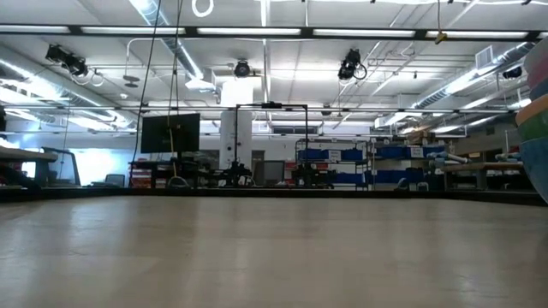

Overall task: Nest bowls inside each other
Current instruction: Return to Home Position

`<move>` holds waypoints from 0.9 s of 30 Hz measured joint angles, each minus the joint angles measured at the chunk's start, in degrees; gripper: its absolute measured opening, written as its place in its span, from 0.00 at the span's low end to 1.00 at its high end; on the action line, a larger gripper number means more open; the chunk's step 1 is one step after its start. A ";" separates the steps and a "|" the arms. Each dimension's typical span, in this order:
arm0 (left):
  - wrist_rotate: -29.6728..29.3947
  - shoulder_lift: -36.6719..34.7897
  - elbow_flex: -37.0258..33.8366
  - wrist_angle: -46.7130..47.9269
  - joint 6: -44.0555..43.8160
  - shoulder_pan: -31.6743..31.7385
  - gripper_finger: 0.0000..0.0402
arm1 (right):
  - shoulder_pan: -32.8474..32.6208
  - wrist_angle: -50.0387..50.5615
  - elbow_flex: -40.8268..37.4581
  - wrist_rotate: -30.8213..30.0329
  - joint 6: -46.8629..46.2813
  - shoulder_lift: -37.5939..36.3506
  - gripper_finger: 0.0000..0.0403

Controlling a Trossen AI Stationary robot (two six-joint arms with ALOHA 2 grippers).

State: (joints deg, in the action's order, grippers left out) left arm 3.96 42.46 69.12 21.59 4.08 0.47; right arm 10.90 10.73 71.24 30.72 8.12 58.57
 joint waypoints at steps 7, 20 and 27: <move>-2.88 -10.75 -13.94 -3.06 -1.32 0.00 0.10 | 10.81 12.28 0.00 6.08 1.18 -6.93 0.32; -4.05 -26.09 -34.34 -15.06 -4.19 0.02 0.10 | 8.38 0.09 -18.27 7.62 -4.93 -21.38 0.32; -4.25 -28.44 -40.92 -16.83 -4.69 0.00 0.10 | 7.97 -12.35 -35.55 4.15 -9.66 -27.02 0.32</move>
State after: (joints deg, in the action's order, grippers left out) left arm -0.30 14.01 28.20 4.76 -0.61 0.47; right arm 18.86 -1.63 35.70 34.87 -1.54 31.55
